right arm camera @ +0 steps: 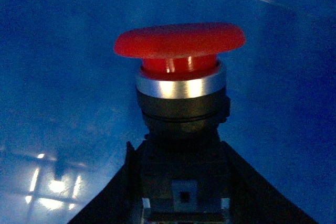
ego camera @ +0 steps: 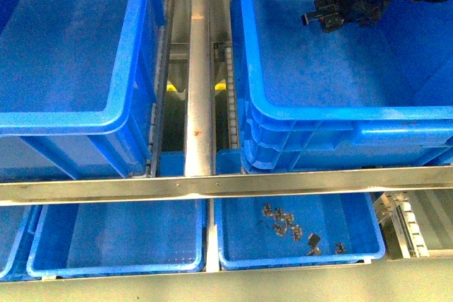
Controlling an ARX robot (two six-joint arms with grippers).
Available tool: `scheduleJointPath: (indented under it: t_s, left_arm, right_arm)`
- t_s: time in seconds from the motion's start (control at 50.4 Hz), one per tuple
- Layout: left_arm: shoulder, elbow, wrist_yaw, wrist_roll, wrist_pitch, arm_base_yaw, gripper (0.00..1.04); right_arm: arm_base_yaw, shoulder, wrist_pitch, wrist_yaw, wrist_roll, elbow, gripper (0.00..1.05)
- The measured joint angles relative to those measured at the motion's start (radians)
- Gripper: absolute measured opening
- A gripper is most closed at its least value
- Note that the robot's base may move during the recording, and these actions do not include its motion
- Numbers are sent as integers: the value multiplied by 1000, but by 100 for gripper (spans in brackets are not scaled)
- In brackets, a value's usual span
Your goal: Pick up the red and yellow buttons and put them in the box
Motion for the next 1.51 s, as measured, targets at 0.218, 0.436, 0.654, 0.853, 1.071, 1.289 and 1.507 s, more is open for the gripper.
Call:
scheduleJointPath:
  t_s: [0.218,0.436,0.654,0.853,1.071,1.289,1.507]
  left_arm:
    - [0,0,0,0,0,0,3]
    - [0,0,0,0,0,0,3]
    - [0,0,0,0,0,0,3]
    - [0,0,0,0,0,0,3]
    - [0,0,0,0,0,0,3]
    - [0,0,0,0,0,0,3]
    - [0,0,0,0,0,0,3]
  right_arm:
    - [-4,-41,100,-40,10,-135,80]
    - [-25,-203,232,-79,-8,-345,99]
    - [-55,-614,458,-168,-27,-845,99]
    - [-55,-862,581,-207,24,-1231,99]
    - [-23,-1331,504,-114,345,-1575,99]
    - [-35,-1401,1216,13,272,-1919,54]
    - [-106,-1591,1202,-69,258,-2088,3]
